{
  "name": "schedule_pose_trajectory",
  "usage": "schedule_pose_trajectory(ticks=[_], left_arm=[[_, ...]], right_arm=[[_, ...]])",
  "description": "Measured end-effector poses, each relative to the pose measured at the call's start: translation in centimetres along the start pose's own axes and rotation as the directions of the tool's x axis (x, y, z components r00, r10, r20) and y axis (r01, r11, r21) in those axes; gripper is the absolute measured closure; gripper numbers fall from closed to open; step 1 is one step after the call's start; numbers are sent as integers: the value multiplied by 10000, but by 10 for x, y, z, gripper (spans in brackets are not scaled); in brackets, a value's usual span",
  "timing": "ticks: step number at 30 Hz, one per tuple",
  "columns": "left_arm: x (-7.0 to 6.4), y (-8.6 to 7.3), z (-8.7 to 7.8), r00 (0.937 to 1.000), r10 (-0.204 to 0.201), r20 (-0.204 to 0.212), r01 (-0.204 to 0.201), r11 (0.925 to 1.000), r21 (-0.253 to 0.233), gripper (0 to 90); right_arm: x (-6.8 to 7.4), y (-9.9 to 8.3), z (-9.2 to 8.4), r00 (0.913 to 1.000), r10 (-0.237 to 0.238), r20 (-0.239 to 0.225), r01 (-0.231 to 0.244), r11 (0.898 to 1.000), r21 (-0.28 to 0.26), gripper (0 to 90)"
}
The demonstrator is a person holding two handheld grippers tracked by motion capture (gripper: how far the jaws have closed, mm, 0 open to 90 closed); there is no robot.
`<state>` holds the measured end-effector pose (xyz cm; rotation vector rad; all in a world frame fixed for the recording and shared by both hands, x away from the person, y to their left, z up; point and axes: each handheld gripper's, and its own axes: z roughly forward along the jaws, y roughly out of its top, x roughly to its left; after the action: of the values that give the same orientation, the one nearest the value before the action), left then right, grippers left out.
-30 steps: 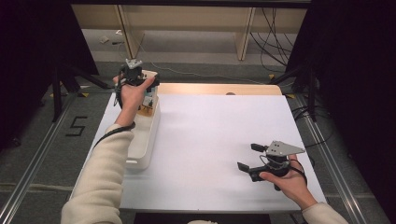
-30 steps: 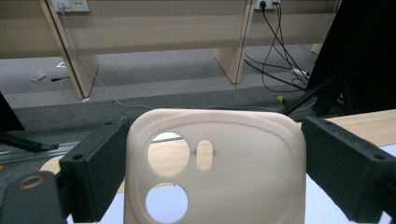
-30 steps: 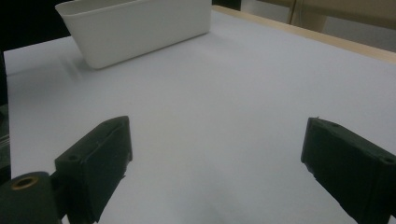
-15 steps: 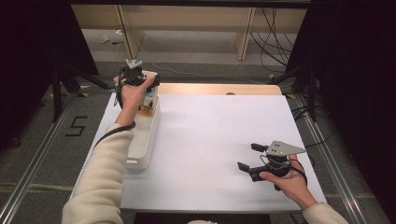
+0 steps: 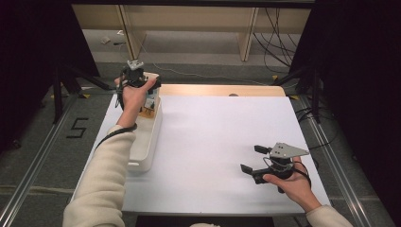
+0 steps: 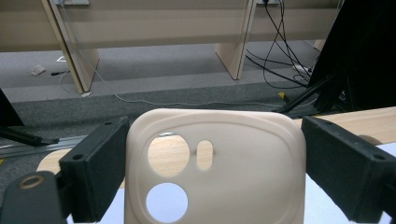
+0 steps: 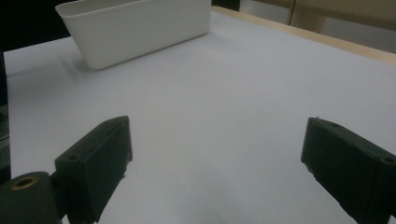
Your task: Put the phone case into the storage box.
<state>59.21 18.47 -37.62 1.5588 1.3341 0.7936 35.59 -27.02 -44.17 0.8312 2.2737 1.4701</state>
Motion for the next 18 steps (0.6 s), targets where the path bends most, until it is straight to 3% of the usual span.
schedule_pose_trajectory(ticks=[18], left_arm=[[0, -2, 3, 10000, 36, -28, -35, 9999, 100, 107]], right_arm=[[0, 0, 0, 10000, 1, -24, -1, 10000, -2, 96]])
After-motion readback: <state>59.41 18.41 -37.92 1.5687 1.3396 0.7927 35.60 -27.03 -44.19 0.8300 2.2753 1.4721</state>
